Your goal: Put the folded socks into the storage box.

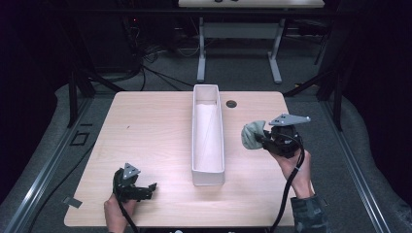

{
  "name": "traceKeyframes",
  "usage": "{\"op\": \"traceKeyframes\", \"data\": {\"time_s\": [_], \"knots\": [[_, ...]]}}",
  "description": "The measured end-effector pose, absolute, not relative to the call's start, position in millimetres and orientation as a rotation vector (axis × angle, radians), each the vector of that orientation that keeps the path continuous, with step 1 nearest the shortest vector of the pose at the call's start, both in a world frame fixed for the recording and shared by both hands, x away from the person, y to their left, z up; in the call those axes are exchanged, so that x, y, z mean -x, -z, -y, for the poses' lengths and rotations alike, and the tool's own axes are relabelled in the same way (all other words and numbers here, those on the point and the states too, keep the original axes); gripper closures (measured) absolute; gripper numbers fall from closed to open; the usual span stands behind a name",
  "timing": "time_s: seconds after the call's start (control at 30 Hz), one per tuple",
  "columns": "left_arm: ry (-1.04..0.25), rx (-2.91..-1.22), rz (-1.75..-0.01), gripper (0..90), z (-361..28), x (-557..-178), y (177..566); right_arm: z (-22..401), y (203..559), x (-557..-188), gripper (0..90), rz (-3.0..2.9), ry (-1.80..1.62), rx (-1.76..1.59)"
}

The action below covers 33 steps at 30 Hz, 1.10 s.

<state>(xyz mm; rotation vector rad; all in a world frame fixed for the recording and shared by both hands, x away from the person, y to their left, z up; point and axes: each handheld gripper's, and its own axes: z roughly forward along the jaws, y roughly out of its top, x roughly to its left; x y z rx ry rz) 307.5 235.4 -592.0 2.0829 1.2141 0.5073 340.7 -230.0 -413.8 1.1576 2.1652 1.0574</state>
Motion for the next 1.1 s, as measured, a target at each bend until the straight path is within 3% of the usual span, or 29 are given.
{"op": "traceKeyframes", "data": {"time_s": [1.1], "knots": [[-0.508,-2.084,-1.213,0.2,-235,-307,592,182,394,-341,74.7,-2.234,-1.09,-1.009]]}}
